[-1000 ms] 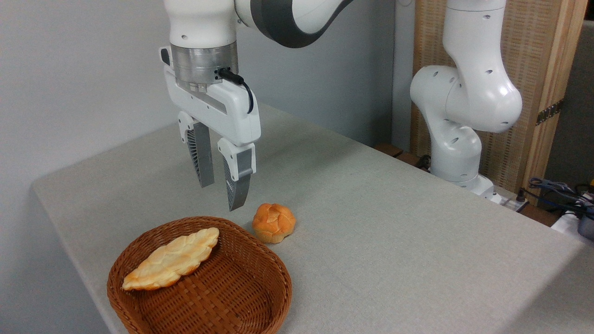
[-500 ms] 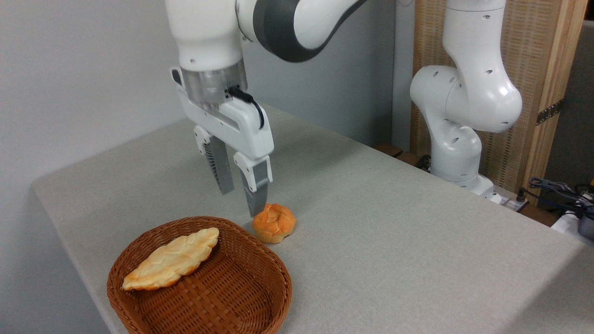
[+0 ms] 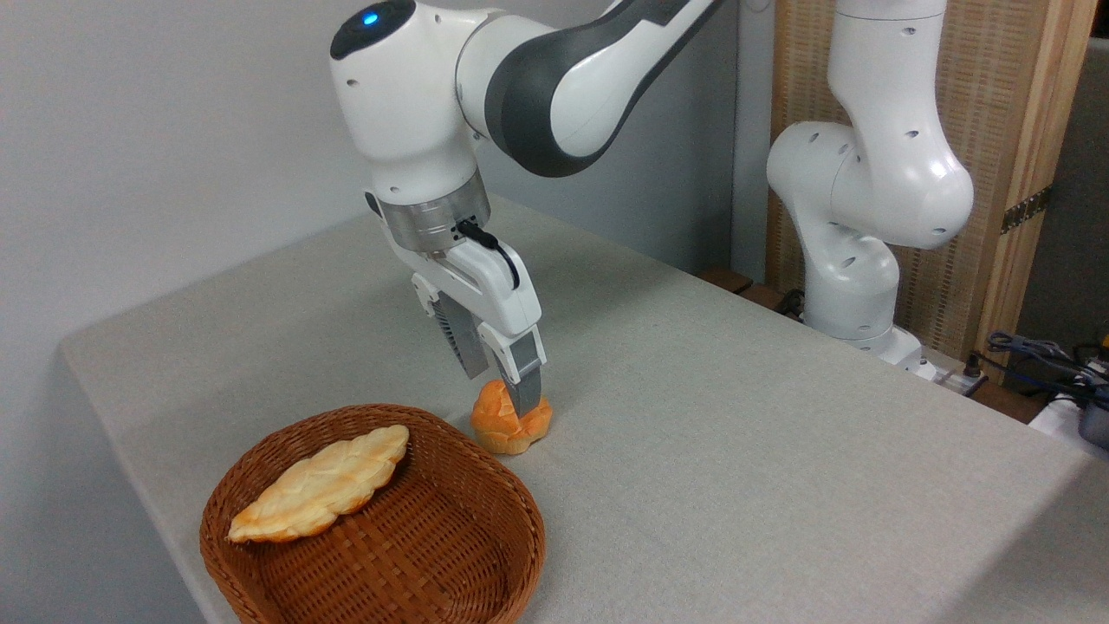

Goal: Put bread into the basket
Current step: 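Close the gripper fingers around the orange bun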

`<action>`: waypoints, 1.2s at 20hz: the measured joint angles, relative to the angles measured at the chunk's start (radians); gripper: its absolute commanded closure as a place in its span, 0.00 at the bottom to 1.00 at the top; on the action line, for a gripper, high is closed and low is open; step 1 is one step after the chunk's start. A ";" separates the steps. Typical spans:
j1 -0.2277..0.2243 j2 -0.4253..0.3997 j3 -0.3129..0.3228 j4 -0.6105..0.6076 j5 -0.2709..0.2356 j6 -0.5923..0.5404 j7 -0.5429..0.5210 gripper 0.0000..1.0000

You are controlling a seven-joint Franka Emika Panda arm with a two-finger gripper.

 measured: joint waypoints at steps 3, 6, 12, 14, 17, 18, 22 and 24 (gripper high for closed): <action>-0.017 0.000 0.000 -0.025 0.000 0.001 0.000 0.00; -0.018 0.003 0.000 -0.032 0.000 0.001 0.000 0.00; -0.018 0.014 0.001 -0.033 0.030 0.006 0.000 0.00; -0.018 0.020 0.001 -0.033 0.031 0.012 0.001 0.00; -0.019 0.043 -0.002 -0.033 0.033 0.033 0.002 0.00; -0.021 0.052 -0.004 -0.033 0.033 0.037 0.002 0.00; -0.025 0.071 -0.016 -0.033 0.034 0.048 0.002 0.40; -0.025 0.071 -0.016 -0.033 0.034 0.049 0.002 0.60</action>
